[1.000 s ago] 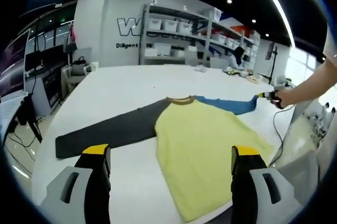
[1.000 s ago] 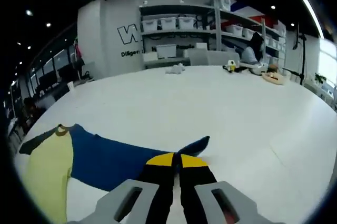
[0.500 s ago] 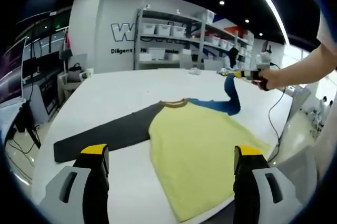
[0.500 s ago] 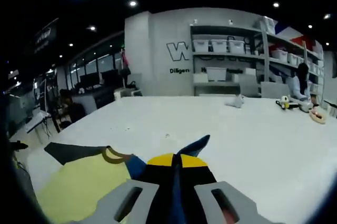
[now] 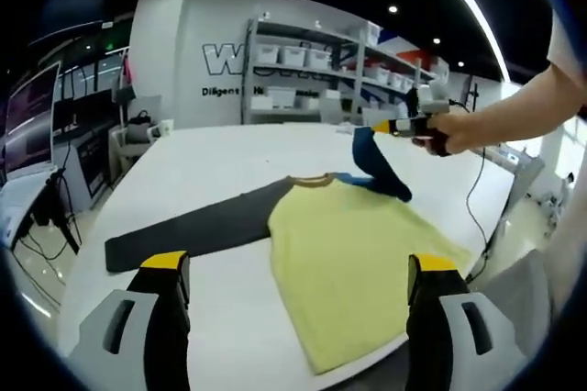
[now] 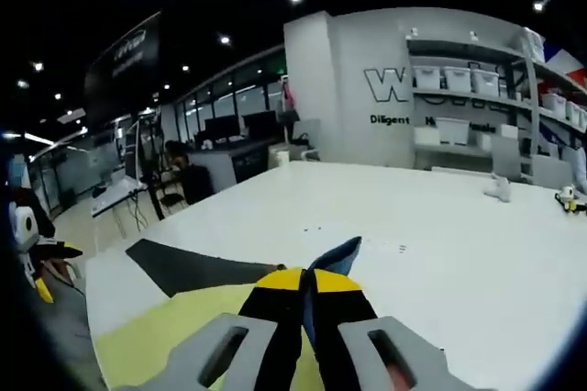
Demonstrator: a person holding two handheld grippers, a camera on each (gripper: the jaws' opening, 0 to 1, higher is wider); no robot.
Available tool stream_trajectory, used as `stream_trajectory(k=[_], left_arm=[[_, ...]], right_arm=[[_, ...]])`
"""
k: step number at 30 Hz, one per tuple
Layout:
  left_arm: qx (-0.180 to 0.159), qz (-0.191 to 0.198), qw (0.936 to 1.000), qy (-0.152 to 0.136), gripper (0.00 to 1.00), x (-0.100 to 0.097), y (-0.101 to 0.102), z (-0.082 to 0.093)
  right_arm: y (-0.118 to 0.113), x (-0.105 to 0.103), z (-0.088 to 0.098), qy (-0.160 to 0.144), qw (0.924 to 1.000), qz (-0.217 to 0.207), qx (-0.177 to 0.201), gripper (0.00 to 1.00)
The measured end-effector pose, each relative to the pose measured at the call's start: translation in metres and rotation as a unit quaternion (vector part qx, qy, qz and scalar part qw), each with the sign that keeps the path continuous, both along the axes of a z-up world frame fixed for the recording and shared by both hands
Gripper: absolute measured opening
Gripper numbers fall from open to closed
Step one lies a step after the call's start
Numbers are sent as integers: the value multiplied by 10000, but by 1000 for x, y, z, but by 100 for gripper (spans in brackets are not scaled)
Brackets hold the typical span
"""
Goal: Fold the garment on the visible template until the final outline fits inside the template.
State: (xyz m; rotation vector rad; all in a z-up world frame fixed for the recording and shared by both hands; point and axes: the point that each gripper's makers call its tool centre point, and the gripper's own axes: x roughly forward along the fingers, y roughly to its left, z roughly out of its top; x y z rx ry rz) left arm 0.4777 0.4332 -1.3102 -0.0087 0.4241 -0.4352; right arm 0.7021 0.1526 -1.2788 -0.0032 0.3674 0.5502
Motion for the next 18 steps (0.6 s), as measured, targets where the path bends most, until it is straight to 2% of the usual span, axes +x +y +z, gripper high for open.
stream_trajectory(k=[7, 15, 18], left_arm=[[-36, 118, 9999, -48, 99, -2, 7, 1], [-35, 179, 9998, -53, 99, -6, 10, 3], [-38, 211, 9998, -56, 99, -6, 11, 3]], right_arm=[[48, 1, -15, 135, 9991, 402, -43, 0], [82, 4, -47, 308, 9973, 628, -210, 0], [91, 8, -58, 352, 9980, 490, -197, 0]])
